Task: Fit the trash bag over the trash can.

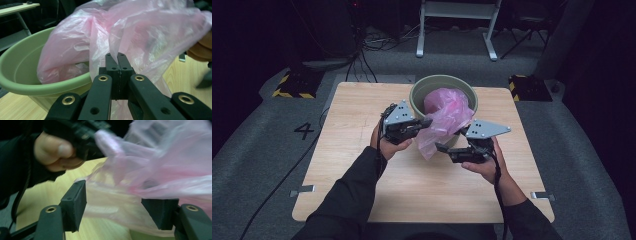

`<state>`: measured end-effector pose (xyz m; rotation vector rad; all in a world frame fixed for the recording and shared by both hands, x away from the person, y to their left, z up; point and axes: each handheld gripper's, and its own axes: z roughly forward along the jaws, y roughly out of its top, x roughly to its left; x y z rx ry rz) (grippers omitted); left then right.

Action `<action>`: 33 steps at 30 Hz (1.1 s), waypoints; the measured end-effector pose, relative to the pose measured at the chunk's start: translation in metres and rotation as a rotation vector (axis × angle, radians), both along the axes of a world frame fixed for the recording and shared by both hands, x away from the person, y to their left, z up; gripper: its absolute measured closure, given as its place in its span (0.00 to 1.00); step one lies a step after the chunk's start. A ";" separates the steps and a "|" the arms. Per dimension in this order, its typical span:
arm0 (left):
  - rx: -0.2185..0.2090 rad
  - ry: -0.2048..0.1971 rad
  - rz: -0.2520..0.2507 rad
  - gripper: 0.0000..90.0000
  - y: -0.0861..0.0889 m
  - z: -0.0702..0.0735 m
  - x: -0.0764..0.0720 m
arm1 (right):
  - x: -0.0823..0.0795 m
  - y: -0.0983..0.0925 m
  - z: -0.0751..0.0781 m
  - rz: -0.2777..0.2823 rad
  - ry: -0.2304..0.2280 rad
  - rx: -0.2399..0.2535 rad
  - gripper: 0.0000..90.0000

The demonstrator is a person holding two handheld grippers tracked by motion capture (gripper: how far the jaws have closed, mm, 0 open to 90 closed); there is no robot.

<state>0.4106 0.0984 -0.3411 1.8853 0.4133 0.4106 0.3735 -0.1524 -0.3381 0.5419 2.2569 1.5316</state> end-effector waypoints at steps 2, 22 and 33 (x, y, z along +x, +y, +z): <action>0.006 -0.002 -0.003 1.00 -0.001 -0.001 -0.001 | 0.001 -0.002 0.002 -0.028 -0.011 0.019 0.37; -0.011 -0.012 0.096 1.00 0.015 0.002 0.007 | 0.013 -0.028 0.010 -0.130 -0.109 -0.050 1.00; -0.042 0.017 0.201 1.00 0.048 -0.003 0.026 | 0.045 -0.085 0.010 -0.275 -0.007 0.022 1.00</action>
